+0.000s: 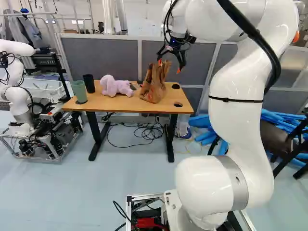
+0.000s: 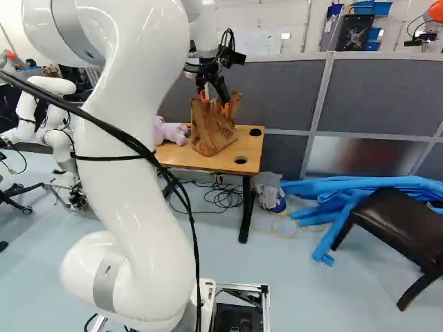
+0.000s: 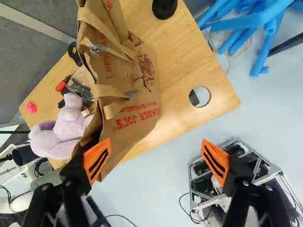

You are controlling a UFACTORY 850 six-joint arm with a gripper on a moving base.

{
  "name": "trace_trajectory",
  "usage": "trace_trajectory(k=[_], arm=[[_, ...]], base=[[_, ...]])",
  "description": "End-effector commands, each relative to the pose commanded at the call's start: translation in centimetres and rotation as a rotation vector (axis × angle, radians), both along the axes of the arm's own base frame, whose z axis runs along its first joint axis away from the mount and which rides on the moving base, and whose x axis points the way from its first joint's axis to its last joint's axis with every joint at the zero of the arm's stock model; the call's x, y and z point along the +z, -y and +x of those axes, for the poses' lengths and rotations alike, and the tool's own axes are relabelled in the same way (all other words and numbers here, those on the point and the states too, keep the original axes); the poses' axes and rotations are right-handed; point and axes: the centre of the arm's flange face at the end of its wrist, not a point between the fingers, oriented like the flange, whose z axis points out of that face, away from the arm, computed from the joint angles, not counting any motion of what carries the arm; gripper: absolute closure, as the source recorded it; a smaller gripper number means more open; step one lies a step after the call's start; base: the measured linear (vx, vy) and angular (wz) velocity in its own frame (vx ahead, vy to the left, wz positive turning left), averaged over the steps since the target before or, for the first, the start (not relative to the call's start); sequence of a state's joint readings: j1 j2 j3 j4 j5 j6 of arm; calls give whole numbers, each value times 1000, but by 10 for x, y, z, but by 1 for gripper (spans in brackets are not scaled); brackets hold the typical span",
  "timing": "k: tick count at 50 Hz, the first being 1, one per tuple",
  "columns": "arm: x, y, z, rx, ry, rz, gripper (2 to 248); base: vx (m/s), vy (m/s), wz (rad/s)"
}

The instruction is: Pick up the bag on the ground and place it on the table

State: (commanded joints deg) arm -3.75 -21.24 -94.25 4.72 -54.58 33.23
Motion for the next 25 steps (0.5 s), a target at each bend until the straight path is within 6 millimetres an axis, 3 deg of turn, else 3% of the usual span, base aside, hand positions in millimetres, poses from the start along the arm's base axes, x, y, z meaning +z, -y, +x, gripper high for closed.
trace_trajectory(k=[25], arm=[[-47, -6, -28, 79, 146, -64, 3]], base=[[0, 0, 0]])
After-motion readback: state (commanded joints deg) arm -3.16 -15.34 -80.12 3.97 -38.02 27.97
